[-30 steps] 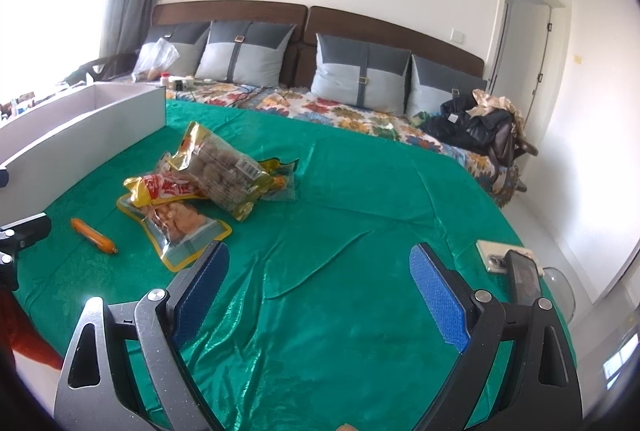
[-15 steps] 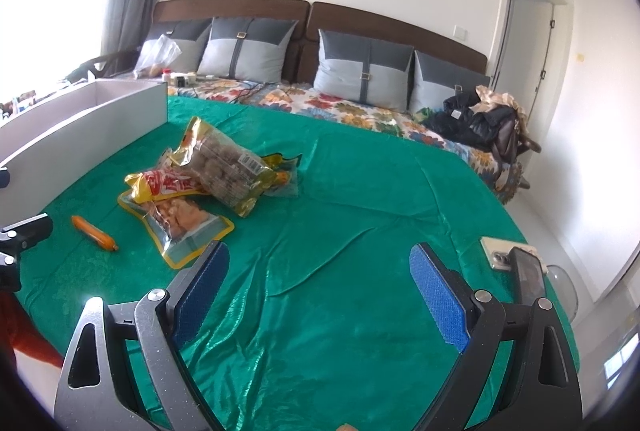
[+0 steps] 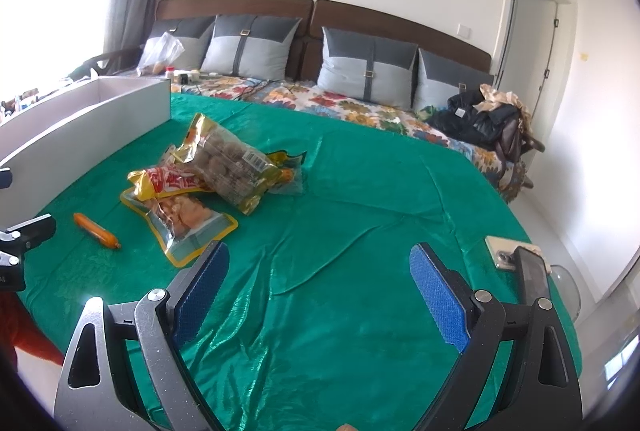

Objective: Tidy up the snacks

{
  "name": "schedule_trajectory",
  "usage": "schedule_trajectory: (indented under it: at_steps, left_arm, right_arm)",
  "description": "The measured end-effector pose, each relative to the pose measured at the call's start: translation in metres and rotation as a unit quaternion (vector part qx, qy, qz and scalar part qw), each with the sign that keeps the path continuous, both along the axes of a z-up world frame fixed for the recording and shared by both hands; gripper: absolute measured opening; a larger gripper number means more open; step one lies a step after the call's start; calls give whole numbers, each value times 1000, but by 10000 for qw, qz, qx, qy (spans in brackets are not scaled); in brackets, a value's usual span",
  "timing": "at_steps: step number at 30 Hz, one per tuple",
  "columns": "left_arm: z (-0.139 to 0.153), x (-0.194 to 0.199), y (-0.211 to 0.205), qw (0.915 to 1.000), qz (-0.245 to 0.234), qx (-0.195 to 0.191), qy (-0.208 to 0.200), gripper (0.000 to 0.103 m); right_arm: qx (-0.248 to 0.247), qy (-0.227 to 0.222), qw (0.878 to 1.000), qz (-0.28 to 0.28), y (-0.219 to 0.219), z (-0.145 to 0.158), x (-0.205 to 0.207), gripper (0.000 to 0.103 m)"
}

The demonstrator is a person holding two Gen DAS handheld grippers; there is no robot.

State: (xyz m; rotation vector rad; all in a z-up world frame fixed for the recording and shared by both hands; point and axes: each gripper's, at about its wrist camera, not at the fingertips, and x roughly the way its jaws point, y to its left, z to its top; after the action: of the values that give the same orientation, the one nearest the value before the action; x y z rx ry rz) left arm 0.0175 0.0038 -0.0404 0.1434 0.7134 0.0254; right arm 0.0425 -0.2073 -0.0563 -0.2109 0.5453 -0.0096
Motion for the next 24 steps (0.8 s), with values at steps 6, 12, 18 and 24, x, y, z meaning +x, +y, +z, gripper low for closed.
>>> schedule_trajectory:
  at_steps: [6,12,18,24]
  left_arm:
    - [0,0,0,10000,2,-4,-3,103]
    - [-1,0,1,10000,6,-4,-9,103]
    - [-4,1,3,10000,4,18,13,103]
    - [-5,2,2,10000,2,49,36,103]
  right_arm:
    - [-4,12,10000,6,1,-1,0,94]
    - [-6,17,10000,15,1,-2,0,94]
    - [-13,20,10000,29,2,-2,0,94]
    - [-16,47,10000,64,4,-4,1,94]
